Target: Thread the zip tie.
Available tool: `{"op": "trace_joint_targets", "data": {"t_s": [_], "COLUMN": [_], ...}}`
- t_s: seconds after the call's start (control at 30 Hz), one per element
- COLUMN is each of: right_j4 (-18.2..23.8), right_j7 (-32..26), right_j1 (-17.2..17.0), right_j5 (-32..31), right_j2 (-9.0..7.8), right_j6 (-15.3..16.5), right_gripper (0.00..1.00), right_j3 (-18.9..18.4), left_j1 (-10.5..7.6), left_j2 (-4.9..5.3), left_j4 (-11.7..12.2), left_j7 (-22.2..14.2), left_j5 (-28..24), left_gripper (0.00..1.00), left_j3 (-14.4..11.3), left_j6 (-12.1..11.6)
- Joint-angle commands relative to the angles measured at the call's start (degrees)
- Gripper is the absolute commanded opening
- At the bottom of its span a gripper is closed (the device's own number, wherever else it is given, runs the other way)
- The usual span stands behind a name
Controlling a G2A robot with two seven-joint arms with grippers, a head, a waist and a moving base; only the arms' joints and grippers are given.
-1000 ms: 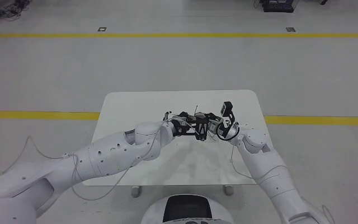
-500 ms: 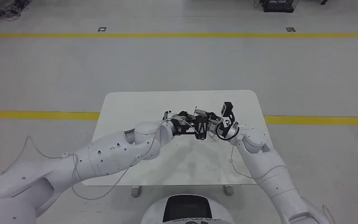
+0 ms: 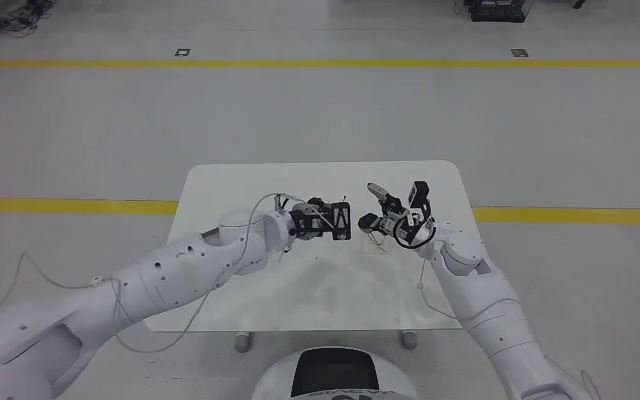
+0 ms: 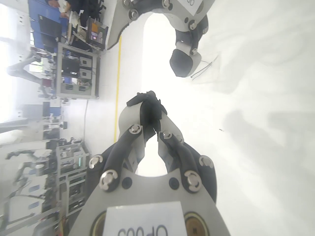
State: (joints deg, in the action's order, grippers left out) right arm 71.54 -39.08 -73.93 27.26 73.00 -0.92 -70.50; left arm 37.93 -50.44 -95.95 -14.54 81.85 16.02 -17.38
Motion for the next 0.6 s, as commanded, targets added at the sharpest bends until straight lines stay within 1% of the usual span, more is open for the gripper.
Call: {"op": "trace_joint_targets", "data": {"t_s": [0.0, 0.2, 0.23, 0.3, 0.33, 0.37, 0.4, 0.43, 0.47, 0.5, 0.53, 0.57], "right_j4": [0.0, 0.0, 0.0, 0.0, 0.0, 0.0, 0.0, 0.0, 0.0, 0.0, 0.0, 0.0], "right_j7": [0.0, 0.0, 0.0, 0.0, 0.0, 0.0, 0.0, 0.0, 0.0, 0.0, 0.0, 0.0], "right_j1": [0.0, 0.0, 0.0, 0.0, 0.0, 0.0, 0.0, 0.0, 0.0, 0.0, 0.0, 0.0], "right_j5": [0.0, 0.0, 0.0, 0.0, 0.0, 0.0, 0.0, 0.0, 0.0, 0.0, 0.0, 0.0], "right_j2": [0.01, 0.01, 0.01, 0.01, 0.01, 0.01, 0.01, 0.01, 0.01, 0.01, 0.01, 0.01], "right_j6": [0.0, 0.0, 0.0, 0.0, 0.0, 0.0, 0.0, 0.0, 0.0, 0.0, 0.0, 0.0], "right_gripper": [1.0, 1.0, 1.0, 1.0, 1.0, 1.0, 1.0, 1.0, 1.0, 1.0, 1.0, 1.0], "right_j3": [0.0, 0.0, 0.0, 0.0, 0.0, 0.0, 0.0, 0.0, 0.0, 0.0, 0.0, 0.0], "left_j1": [-0.09, 0.06, 0.76, 0.91, 0.8, 0.65, 0.65, 0.75, 0.67, 0.09, -0.83, -1.51], "left_j2": [0.1, 0.09, -0.02, -0.15, -0.2, -0.28, -0.38, -0.48, -0.67, -0.82, -0.92, -1.02], "left_j4": [0.2, 0.2, 0.5, 1.7, 3.1, 3.8, 4.7, 5.9, 6.9, 7.0, 7.6, 8.8], "left_j7": [-0.3, -0.2, 0.5, 2.1, 1.9, 1.3, 0.8, 0.0, -3.0, -5.7, -6.7, -7.4], "left_j5": [0.5, 0.3, -2.7, -7.9, -11.1, -13.4, -16.9, -21.6, -28.8, -33.7, -37.9, -43.2], "left_gripper": [0.0, 0.0, 0.0, 0.0, 0.0, 0.0, 0.0, 0.0, 0.0, 0.0, 0.0, 0.0], "left_j3": [0.3, 0.4, 1.0, 2.7, 3.7, 4.3, 5.0, 5.7, 5.8, 5.3, 5.2, 4.7], "left_j6": [1.0, 1.1, 1.3, 0.3, -0.7, -1.7, -2.1, -2.1, -2.1, -2.1, -2.1, -2.1]}}
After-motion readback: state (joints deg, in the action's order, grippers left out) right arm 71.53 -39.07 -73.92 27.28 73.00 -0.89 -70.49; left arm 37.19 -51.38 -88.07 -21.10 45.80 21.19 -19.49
